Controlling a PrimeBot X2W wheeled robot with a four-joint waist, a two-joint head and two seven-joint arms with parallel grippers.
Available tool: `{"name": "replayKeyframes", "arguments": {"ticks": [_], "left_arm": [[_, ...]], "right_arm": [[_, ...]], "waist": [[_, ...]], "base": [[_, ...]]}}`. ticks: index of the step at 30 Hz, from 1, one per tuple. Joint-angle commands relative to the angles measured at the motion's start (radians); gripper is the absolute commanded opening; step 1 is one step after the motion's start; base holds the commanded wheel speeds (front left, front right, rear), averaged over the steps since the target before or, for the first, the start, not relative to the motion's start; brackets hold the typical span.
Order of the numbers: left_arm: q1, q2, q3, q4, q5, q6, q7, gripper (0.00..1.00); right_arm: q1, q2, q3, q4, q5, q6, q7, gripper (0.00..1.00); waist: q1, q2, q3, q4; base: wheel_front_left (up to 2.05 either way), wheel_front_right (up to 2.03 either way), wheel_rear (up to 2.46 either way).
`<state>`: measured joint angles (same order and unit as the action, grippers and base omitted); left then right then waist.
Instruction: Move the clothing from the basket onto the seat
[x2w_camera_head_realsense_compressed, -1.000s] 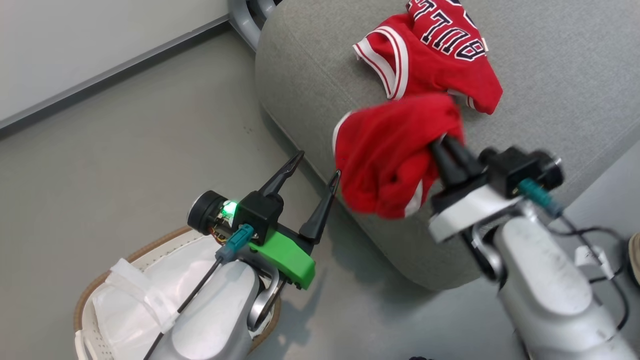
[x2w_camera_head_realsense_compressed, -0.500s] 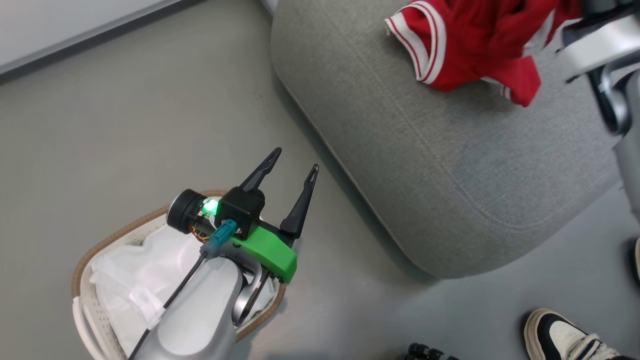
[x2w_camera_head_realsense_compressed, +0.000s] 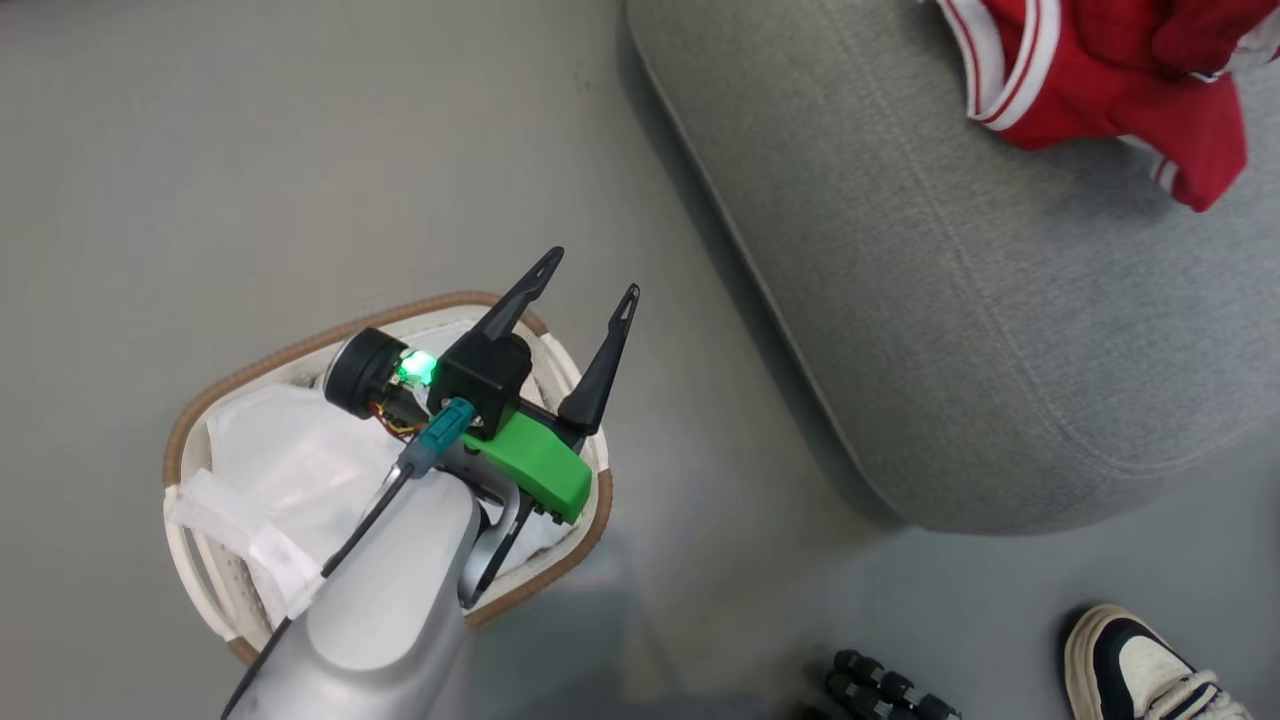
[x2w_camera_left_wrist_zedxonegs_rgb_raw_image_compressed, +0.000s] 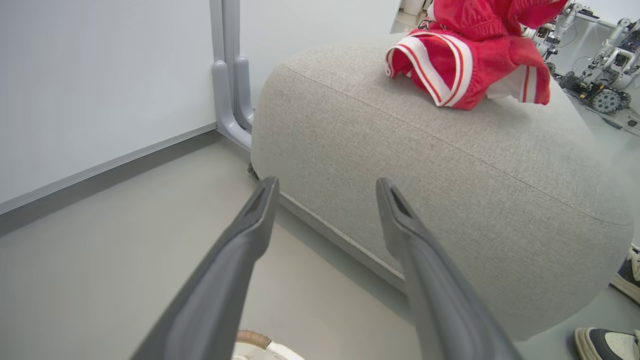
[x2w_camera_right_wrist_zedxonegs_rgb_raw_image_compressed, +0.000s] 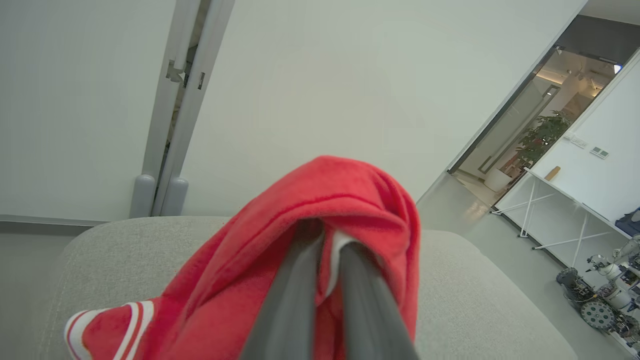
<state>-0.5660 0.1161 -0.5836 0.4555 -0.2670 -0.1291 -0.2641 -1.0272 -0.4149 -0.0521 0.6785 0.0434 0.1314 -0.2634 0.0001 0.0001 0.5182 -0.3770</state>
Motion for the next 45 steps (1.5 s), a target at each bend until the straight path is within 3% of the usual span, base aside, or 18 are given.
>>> {"name": "replayKeyframes", "arguments": {"ticks": [1, 2, 3, 4, 14, 27, 45], "left_arm": [[-0.020, 0.013, 0.004, -0.002, 0.007, -0.003, 0.000, 1.00], [-0.024, 0.016, 0.007, -0.002, 0.006, -0.003, 0.000, 1.00], [-0.026, 0.018, 0.012, -0.002, 0.006, -0.003, 0.000, 1.00], [-0.026, 0.019, 0.016, -0.002, 0.007, -0.003, 0.000, 1.00], [0.014, 0.019, 0.080, -0.018, 0.030, -0.002, 0.000, 1.00], [0.105, -0.012, 0.188, -0.034, 0.053, 0.004, 0.000, 1.00], [0.265, -0.055, 0.430, -0.107, 0.130, 0.099, 0.000, 1.00]], "right_arm": [[0.032, 0.016, -0.020, 0.011, -0.010, -0.001, -0.002, 0.36], [0.045, 0.023, -0.038, 0.009, -0.016, -0.001, -0.002, 0.49], [0.054, 0.029, -0.050, 0.006, -0.020, -0.001, -0.002, 0.87], [0.065, 0.038, -0.064, 0.006, -0.019, -0.001, -0.002, 1.00], [0.281, 0.130, -0.170, -0.047, -0.019, -0.001, -0.002, 1.00], [0.536, 0.201, -0.183, -0.160, 0.005, -0.001, -0.002, 1.00], [0.569, 0.269, -0.008, -0.258, 0.036, -0.001, -0.002, 1.00]], "waist": [[-0.0001, -0.0001, 0.057, 0.046], [-0.0001, -0.0001, 0.064, 0.049], [-0.0001, -0.0001, 0.069, 0.051], [-0.0001, -0.0001, 0.073, 0.052], [-0.0001, -0.0001, 0.038, 0.046], [-0.0001, -0.0001, -0.076, 0.083], [-0.0001, -0.0001, -0.204, 0.324]], "base": [[0.00, 0.00, 0.00], [0.00, 0.00, 0.00], [0.00, 0.00, 0.00], [0.00, 0.00, 0.00], [0.00, 0.00, 0.00], [0.00, 0.00, 0.00], [0.00, 0.00, 0.00]]}}
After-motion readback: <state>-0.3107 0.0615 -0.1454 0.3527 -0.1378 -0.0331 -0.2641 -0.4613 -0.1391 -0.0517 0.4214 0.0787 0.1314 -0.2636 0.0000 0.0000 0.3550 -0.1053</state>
